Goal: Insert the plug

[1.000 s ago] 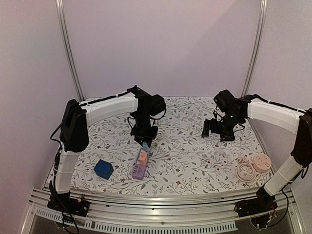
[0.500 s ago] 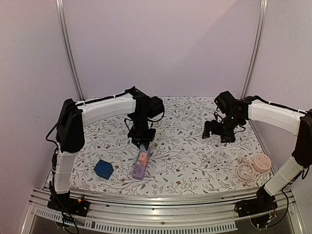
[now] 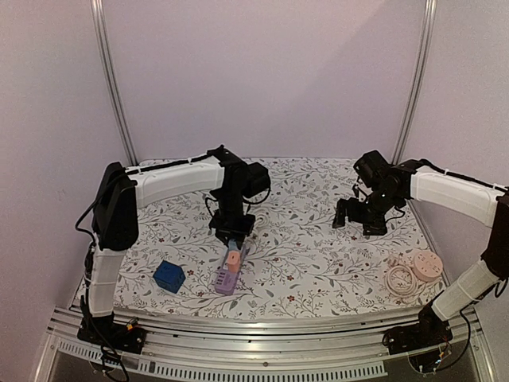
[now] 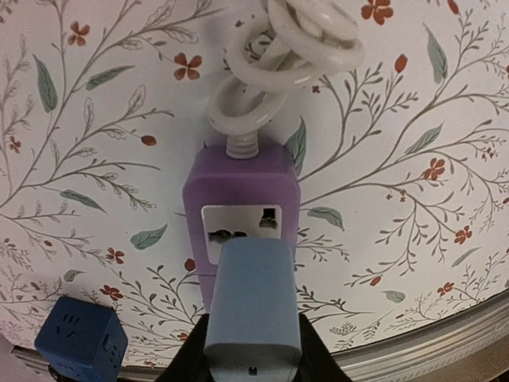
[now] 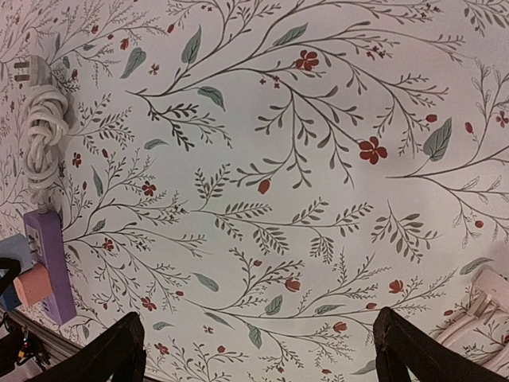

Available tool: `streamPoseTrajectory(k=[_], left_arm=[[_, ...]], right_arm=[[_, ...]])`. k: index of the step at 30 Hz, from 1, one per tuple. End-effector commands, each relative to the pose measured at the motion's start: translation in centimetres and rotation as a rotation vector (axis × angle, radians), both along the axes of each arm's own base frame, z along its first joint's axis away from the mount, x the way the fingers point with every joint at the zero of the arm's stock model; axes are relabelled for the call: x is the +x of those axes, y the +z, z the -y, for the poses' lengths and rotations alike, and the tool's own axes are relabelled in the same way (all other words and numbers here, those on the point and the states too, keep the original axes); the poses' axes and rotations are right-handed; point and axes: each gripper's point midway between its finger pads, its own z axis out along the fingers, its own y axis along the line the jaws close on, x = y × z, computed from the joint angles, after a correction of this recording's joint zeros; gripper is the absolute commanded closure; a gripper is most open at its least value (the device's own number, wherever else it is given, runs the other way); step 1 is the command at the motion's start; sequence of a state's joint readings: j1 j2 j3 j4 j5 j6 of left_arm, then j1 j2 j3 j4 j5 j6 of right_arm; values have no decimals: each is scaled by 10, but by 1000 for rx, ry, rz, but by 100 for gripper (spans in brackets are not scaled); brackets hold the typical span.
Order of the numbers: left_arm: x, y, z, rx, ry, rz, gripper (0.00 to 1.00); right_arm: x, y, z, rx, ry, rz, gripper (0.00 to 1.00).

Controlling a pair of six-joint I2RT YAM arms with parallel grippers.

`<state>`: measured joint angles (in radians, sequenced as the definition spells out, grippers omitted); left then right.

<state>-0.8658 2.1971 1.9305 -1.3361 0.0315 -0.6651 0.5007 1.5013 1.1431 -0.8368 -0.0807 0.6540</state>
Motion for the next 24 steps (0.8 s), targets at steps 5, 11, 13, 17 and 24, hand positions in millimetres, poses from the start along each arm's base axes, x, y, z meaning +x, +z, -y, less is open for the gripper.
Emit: streamPoseTrajectory(k=[5, 11, 13, 17, 24], left_arm=[[-36, 6, -33, 141, 3, -117, 100], [-34, 4, -28, 117, 2, -104, 100], [-32, 6, -23, 90, 5, -96, 100], [-31, 6, -19, 71, 3, -95, 100], [-29, 11, -12, 25, -9, -82, 100]], right_arm=[[-3, 3, 6, 6, -28, 10, 1], [-4, 1, 7, 6, -33, 8, 1], [-4, 1, 7, 5, -35, 8, 1], [-4, 1, 6, 8, -36, 9, 1], [-3, -1, 6, 10, -40, 4, 1]])
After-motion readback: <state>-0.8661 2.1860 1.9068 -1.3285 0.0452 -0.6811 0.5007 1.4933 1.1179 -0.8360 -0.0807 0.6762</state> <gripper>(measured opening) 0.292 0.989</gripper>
